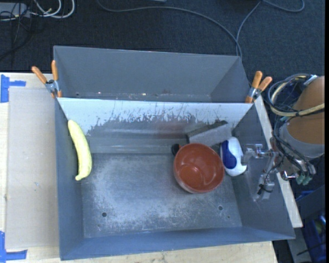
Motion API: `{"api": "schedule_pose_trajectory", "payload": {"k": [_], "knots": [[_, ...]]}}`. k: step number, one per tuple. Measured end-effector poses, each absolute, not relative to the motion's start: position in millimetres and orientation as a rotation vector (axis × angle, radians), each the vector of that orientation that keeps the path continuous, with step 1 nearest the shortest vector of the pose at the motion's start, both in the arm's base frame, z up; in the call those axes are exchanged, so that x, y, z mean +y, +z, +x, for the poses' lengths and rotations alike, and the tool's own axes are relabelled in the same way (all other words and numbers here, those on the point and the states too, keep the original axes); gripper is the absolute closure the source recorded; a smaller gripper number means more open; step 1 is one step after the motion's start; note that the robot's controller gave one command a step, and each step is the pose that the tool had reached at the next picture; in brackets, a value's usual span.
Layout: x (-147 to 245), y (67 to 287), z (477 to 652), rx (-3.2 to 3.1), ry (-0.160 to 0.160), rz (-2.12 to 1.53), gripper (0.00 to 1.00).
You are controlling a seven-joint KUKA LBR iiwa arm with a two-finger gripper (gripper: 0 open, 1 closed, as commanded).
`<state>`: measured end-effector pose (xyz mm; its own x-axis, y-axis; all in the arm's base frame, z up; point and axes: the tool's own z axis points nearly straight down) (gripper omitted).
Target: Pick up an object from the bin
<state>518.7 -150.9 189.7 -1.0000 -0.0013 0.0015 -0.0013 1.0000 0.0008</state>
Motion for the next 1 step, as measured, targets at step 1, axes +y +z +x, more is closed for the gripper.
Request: {"api": "schedule_pose_trajectory", "payload": {"k": [1], "knots": [[-98.4,117.0,559.0,-3.141,0.000,0.152,0.00]]}}
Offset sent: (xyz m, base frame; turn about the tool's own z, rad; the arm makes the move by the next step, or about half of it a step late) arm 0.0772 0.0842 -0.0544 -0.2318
